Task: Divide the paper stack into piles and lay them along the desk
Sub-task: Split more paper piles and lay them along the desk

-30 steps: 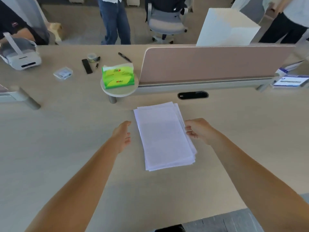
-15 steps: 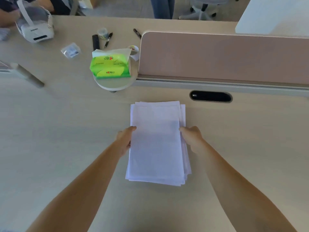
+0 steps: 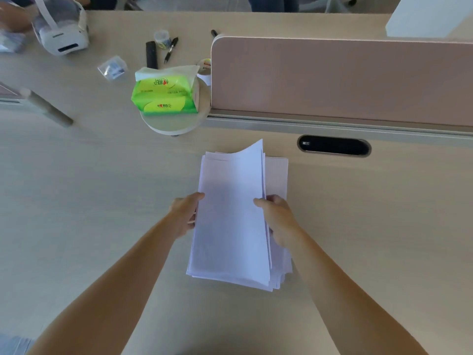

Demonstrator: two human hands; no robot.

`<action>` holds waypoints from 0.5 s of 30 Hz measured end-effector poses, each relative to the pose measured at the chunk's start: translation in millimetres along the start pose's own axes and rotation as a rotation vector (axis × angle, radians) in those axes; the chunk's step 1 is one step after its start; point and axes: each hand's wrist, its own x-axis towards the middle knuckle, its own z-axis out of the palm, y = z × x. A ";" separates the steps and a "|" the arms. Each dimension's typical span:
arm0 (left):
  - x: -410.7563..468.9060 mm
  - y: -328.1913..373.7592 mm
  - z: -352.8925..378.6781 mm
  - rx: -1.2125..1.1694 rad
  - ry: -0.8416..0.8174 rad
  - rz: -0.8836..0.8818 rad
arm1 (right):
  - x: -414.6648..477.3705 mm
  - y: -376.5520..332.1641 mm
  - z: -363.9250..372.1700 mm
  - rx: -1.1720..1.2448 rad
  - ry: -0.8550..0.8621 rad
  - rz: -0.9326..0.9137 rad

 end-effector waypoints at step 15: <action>-25.4 5.5 -24.7 0.028 -0.041 0.228 | -31.1 6.5 1.6 0.044 -0.064 -0.121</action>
